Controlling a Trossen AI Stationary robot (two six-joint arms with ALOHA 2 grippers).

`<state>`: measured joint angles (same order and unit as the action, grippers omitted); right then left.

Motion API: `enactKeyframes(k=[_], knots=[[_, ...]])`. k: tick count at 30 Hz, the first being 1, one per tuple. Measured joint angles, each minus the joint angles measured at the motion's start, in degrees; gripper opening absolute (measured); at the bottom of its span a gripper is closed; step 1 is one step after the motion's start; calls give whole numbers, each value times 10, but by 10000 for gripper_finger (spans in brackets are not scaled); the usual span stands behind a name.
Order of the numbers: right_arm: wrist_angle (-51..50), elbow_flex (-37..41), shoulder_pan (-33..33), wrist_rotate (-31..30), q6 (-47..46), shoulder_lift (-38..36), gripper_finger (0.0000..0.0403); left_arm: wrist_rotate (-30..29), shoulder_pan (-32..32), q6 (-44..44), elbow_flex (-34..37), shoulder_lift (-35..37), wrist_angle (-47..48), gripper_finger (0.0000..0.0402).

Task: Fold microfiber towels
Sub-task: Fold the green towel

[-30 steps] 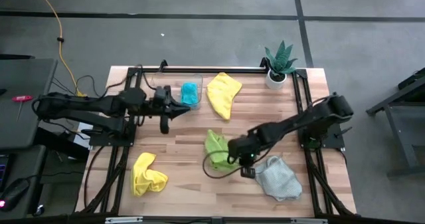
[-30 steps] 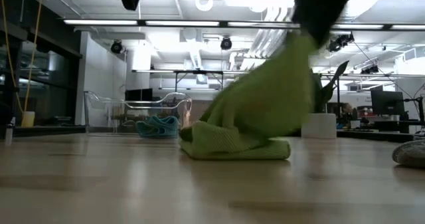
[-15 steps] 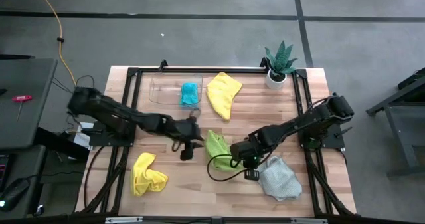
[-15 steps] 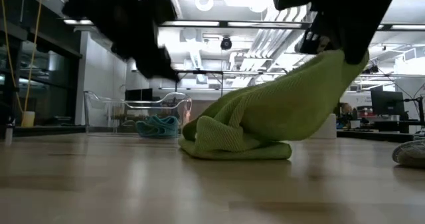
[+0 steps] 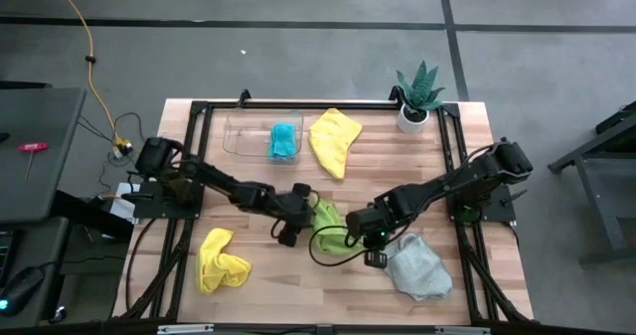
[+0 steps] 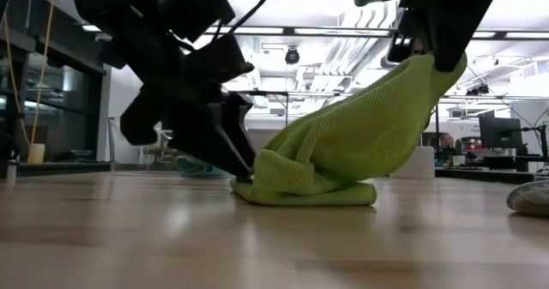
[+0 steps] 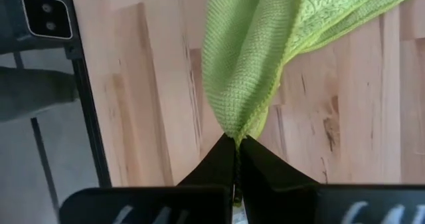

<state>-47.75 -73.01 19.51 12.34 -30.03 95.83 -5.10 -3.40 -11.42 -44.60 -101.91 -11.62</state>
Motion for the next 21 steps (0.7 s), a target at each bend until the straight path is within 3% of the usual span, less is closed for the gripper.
enactKeyframes(k=[7,14,21], knots=[[4,0,-21,2,-66,-22,0,-66,-27,-100,0,20,16,172],[29,0,-57,6,-163,-80,0,-119,-48,-113,0,23,15,173],[48,0,-76,1,-180,-97,0,-140,-67,-112,0,23,6,172]])
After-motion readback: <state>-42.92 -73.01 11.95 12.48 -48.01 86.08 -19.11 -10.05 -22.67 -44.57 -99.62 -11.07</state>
